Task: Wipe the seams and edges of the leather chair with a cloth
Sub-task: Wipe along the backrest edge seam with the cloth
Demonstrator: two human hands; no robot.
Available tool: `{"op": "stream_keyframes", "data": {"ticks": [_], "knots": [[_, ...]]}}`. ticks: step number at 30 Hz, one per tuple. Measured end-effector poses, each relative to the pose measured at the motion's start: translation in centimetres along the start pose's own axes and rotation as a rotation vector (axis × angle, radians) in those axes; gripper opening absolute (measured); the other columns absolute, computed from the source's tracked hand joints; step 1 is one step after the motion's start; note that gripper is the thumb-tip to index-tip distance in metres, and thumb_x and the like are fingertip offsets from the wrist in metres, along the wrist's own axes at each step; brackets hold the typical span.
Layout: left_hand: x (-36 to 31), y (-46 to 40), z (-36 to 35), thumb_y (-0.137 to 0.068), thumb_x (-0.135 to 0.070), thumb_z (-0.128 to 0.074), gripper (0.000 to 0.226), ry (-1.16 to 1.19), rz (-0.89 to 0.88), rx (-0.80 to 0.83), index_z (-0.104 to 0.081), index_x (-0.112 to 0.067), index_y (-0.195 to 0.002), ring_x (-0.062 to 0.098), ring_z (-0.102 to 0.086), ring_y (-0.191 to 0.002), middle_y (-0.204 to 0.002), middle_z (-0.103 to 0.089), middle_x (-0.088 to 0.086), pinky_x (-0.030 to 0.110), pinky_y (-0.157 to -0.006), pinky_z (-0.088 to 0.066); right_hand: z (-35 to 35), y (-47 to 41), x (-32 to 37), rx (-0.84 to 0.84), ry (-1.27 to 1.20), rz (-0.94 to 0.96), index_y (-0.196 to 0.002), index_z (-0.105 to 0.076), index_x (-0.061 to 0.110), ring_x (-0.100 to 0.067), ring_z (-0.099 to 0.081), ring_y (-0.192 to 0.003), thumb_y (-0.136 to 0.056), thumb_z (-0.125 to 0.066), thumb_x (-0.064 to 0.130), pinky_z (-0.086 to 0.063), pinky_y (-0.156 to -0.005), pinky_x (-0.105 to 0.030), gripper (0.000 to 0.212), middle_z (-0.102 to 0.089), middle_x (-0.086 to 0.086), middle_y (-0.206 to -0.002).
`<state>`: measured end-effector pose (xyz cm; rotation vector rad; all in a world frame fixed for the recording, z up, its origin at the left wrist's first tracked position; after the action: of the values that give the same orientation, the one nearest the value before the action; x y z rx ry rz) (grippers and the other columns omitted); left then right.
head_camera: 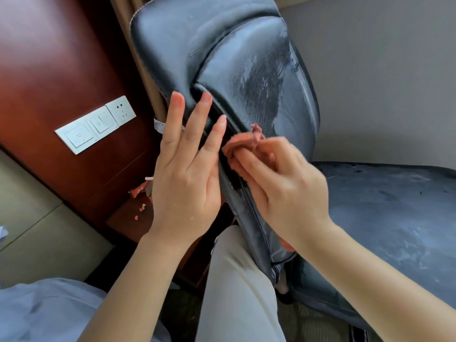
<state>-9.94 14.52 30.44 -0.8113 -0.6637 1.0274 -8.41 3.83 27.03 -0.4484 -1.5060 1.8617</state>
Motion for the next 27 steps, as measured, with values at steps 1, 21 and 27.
{"op": "stream_keyframes", "data": {"ticks": [1, 21, 27], "knots": [[0.0, 0.0, 0.0, -0.092, 0.008, -0.042, 0.039, 0.001, 0.006, -0.003, -0.05, 0.005, -0.13, 0.041, -0.012, -0.138, -0.144, -0.027, 0.014, 0.032, -0.119, -0.007, -0.4, 1.0, 0.0, 0.03, -0.023, 0.01, -0.102, -0.073, 0.019, -0.023, -0.059, -0.067, -0.093, -0.06, 0.022, -0.048, -0.047, -0.033, 0.016, -0.066, -0.004, -0.087], [-0.1, 0.9, -0.7, -0.092, 0.005, -0.039, 0.041, 0.019, 0.06, -0.022, -0.047, 0.007, -0.132, 0.042, -0.009, -0.139, -0.145, -0.023, 0.013, 0.033, -0.119, -0.005, -0.8, 4.5, -0.2, 0.102, 0.0, -0.055, -0.1, -0.073, 0.017, -0.024, -0.064, -0.068, -0.093, -0.057, 0.022, -0.046, -0.045, -0.032, 0.018, -0.062, -0.004, -0.078], [0.1, 1.0, -0.7, -0.091, 0.005, -0.041, 0.044, 0.021, 0.075, -0.022, -0.043, 0.008, -0.134, 0.041, -0.009, -0.14, -0.146, -0.022, 0.013, 0.033, -0.119, -0.005, -0.9, 2.2, 0.3, 0.023, -0.05, -0.091, -0.106, -0.071, 0.018, -0.026, -0.064, -0.072, -0.093, -0.057, 0.018, -0.049, -0.047, -0.033, 0.019, -0.065, -0.005, -0.086]]}}
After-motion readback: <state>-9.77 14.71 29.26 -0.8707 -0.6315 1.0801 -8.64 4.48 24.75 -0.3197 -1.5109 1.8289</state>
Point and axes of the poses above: each hand's wrist, its own y-axis away from the middle knuckle, its own z-axis out of the back of the hand, x = y × z, the point moved 9 cm from there along -y, towards the middle knuckle
